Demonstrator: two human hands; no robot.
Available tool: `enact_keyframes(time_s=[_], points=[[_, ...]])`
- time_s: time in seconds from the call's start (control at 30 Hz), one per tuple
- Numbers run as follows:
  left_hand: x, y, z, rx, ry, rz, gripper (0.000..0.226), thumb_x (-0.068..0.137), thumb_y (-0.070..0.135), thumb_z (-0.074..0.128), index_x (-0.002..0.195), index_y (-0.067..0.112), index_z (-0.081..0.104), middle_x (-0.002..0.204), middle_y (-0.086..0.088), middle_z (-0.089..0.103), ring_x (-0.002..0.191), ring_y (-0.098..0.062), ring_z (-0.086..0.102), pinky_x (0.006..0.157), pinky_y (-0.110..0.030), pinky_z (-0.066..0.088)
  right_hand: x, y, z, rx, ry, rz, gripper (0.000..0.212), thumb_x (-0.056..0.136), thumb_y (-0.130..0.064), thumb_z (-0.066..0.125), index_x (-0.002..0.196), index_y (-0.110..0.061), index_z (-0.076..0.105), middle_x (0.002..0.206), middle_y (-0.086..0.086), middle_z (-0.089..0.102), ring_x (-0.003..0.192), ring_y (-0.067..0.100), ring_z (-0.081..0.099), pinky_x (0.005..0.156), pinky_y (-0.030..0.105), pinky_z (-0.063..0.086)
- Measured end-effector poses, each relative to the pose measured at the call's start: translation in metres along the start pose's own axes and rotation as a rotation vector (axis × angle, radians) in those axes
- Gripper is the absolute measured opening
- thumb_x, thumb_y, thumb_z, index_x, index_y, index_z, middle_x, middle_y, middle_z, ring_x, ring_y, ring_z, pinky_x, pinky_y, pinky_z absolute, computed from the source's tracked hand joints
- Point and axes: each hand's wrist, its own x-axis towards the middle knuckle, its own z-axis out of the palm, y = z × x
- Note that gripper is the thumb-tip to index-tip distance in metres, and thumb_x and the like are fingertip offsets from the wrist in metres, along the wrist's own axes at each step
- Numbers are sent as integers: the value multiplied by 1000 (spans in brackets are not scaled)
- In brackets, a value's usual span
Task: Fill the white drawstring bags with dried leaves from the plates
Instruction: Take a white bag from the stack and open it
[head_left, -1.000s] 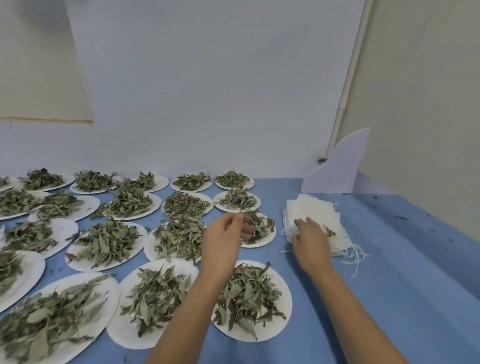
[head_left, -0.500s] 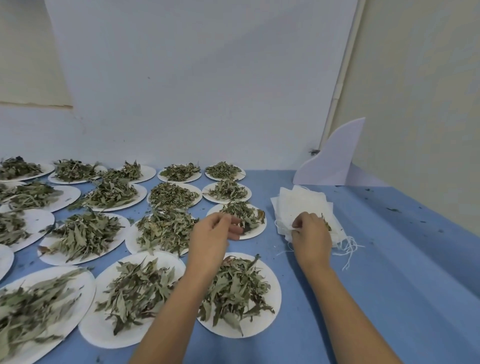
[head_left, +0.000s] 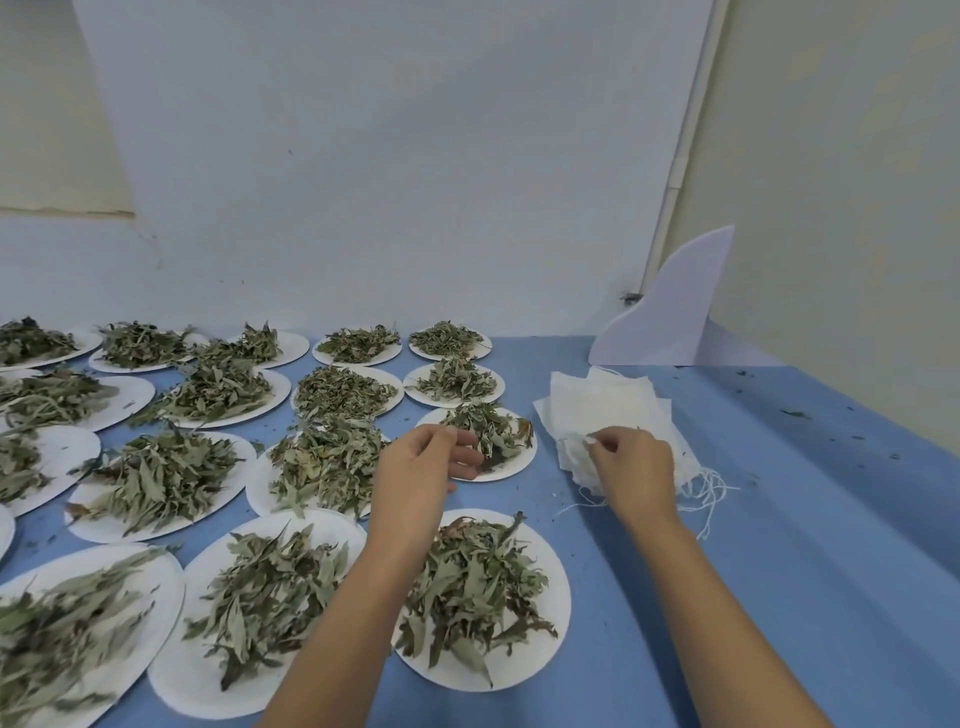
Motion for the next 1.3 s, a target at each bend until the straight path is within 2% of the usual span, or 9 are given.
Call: enact_keyframes(time_s=[0.2,0.33,0.43,0.6,0.73,0.87,1.03,1.17,1.3], points=[[-3,0,5,7,-9,12,28,97,15,46,80,14,69,65,4,71,57,-6,61,62,-25,44,-1,-13,-4,639,257,124,16,81,0,65,80,-16,64,84,-7,67,76,2,58,64,5,40],[-5,-2,7,-6,-19,6,28,97,15,47,79,14,68,65,4,70,59,-7,62,63,-26,46,0,-17,-6,822,365,187,19,87,-1,59,87,-20,63,86,-12,64,87,13,62,79,22,49],[-6,-3,9,-13,-27,0,27,97,16,46,81,13,68,67,4,70,62,-9,63,64,-25,47,2,-16,-9,864,465,202,33,89,4,47,106,-20,63,101,-7,62,94,10,58,85,20,47],[-6,-3,12,-16,-34,-10,28,98,17,46,83,12,69,68,3,71,63,-11,63,62,-24,47,6,-12,-11,750,416,156,40,89,5,47,117,-19,64,103,-3,49,87,4,53,78,6,39],[-6,0,16,-64,-39,-32,27,98,14,46,84,12,69,73,1,72,67,-11,66,63,-23,51,7,1,-3,641,223,277,16,88,-2,54,96,5,66,90,19,61,79,21,50,68,28,39],[7,10,33,-178,-62,-78,23,96,7,47,92,13,69,84,1,73,67,-5,67,61,-17,55,10,-1,-6,795,184,275,15,90,-7,54,86,-15,65,79,-3,60,80,16,53,67,25,41],[29,20,80,26,-180,-4,27,92,23,60,114,8,65,99,-1,68,88,-13,65,79,-28,55,2,-10,-6,676,238,-9,30,87,6,51,99,-12,72,91,-11,65,87,6,58,75,1,40],[40,23,113,350,-228,52,64,84,40,68,136,10,48,130,-8,56,119,-21,54,103,-33,41,-2,-7,-1,442,225,-276,36,73,19,48,86,-5,71,82,-1,64,78,17,54,70,24,42],[51,16,117,467,-139,110,30,89,18,58,117,10,65,117,-10,66,108,-25,60,90,-29,44,-4,-6,0,342,248,-411,45,62,15,43,88,-6,74,91,4,71,87,15,52,75,10,34]])
